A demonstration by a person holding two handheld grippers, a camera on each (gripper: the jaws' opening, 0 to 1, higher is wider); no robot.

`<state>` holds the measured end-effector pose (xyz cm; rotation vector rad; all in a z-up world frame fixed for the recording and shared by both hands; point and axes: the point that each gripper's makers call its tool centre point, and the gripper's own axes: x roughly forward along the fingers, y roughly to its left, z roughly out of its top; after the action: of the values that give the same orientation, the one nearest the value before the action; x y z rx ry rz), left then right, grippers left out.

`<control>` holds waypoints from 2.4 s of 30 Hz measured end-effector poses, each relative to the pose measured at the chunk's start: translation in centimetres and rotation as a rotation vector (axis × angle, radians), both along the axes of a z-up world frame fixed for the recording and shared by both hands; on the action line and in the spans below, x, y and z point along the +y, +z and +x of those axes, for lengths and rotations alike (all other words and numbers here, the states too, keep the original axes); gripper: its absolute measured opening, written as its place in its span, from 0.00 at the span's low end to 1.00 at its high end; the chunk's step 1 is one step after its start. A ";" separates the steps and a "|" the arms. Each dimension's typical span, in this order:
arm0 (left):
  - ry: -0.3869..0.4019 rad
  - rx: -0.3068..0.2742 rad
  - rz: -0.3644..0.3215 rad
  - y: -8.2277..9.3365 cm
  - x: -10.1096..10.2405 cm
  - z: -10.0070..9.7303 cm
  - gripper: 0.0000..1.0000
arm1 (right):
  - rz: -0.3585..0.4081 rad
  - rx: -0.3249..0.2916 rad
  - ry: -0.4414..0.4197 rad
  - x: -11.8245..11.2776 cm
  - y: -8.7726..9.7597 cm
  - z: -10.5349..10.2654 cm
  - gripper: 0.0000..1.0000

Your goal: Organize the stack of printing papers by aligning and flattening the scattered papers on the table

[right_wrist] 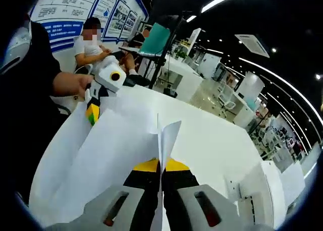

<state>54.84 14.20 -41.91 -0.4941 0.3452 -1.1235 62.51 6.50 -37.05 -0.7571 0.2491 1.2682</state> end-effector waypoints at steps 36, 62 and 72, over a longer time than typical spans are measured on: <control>-0.048 0.080 -0.058 -0.2 -1.2 -0.9 0.32 | 0.097 0.159 0.136 2.9 -2.1 -3.9 0.00; -0.054 0.052 0.023 -0.6 -2.1 -1.7 0.28 | 0.066 0.230 0.233 6.0 -3.9 -6.5 0.00; -0.037 0.012 0.078 -1.3 -2.3 -1.9 0.15 | 0.065 0.253 0.231 6.5 -4.7 -6.9 0.00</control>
<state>52.96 11.94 -43.21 -0.4273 0.4082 -1.1394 55.64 12.97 -41.78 -0.5811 0.3300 1.5868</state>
